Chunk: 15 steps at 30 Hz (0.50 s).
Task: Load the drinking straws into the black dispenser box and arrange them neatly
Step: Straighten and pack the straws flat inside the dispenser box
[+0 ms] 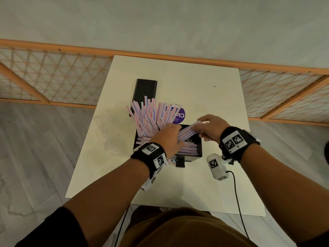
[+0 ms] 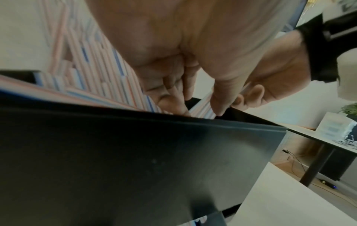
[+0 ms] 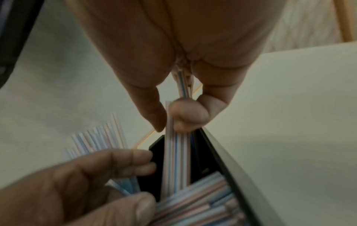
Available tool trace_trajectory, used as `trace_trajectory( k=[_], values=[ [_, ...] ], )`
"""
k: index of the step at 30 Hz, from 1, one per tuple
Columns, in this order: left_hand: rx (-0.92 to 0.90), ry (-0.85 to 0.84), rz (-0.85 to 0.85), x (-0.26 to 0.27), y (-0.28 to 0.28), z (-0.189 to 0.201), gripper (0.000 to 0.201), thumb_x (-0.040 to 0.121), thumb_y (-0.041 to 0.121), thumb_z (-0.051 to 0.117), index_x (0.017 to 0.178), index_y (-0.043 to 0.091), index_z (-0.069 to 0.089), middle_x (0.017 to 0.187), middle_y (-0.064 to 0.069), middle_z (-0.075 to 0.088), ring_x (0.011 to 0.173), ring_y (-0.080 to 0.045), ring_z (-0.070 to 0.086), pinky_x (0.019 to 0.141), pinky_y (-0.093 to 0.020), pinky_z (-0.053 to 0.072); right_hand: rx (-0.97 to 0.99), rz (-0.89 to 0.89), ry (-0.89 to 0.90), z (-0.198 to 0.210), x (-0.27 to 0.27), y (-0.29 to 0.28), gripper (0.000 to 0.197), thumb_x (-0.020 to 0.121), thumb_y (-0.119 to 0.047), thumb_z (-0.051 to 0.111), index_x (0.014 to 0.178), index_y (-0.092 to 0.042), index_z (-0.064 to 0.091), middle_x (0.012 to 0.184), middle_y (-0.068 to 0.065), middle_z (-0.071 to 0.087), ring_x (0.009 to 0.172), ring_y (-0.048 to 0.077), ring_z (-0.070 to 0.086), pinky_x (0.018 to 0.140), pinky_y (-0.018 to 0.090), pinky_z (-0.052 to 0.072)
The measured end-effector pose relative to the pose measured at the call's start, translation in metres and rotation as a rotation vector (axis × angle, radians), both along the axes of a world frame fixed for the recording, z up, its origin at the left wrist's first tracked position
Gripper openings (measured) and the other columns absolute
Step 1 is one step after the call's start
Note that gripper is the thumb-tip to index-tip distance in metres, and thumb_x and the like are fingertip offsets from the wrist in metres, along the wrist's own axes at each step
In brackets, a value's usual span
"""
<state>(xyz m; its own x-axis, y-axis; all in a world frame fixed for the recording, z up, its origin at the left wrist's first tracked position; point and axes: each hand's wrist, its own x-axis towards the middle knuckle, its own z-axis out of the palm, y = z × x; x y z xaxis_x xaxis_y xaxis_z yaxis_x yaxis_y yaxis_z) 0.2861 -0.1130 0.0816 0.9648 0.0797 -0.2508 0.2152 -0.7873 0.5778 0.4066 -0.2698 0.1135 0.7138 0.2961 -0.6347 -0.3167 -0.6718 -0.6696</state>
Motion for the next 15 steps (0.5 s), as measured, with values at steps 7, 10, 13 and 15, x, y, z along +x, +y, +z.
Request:
trace_trajectory(
  k=[7, 10, 13, 15],
  values=[
    [-0.020, 0.085, 0.094, 0.024, -0.017, -0.014, 0.035, 0.091, 0.038, 0.070, 0.107, 0.014, 0.050, 0.100, -0.001, 0.055, 0.088, -0.022, 0.055, 0.074, -0.035, 0.046, -0.308, 0.372, -0.453, 0.011, -0.006, 0.025, 0.013, 0.089, -0.017, 0.055, 0.099, -0.016, 0.064, 0.098, 0.004, 0.066, 0.085, 0.023, 0.064, 0.074, 0.035, 0.055],
    [-0.053, 0.035, 0.151, 0.030, -0.017, -0.016, 0.029, 0.096, 0.034, 0.063, 0.109, 0.010, 0.056, 0.099, -0.004, 0.062, 0.089, -0.026, 0.059, 0.082, -0.039, 0.052, -0.197, 0.393, -0.471, 0.017, -0.008, 0.027, 0.017, 0.088, -0.022, 0.061, 0.105, -0.022, 0.063, 0.102, 0.001, 0.066, 0.081, 0.017, 0.062, 0.067, 0.024, 0.049],
    [-0.129, -0.026, 0.175, 0.031, -0.009, -0.003, 0.021, 0.102, 0.030, 0.056, 0.112, 0.013, 0.064, 0.089, 0.002, 0.066, 0.083, -0.019, 0.065, 0.080, -0.033, 0.053, -0.040, 0.348, -0.476, 0.031, -0.012, 0.023, 0.045, 0.082, -0.042, 0.075, 0.121, -0.028, 0.058, 0.104, -0.005, 0.064, 0.084, 0.014, 0.066, 0.076, 0.028, 0.055],
    [-0.161, -0.089, 0.176, 0.031, -0.003, 0.014, 0.019, 0.104, 0.031, 0.053, 0.108, 0.015, 0.063, 0.083, 0.003, 0.065, 0.076, -0.016, 0.065, 0.069, -0.030, 0.051, 0.041, 0.317, -0.498, 0.044, -0.013, 0.019, 0.063, 0.079, -0.050, 0.077, 0.132, -0.029, 0.051, 0.110, -0.009, 0.059, 0.087, 0.012, 0.067, 0.080, 0.026, 0.053]
  ],
)
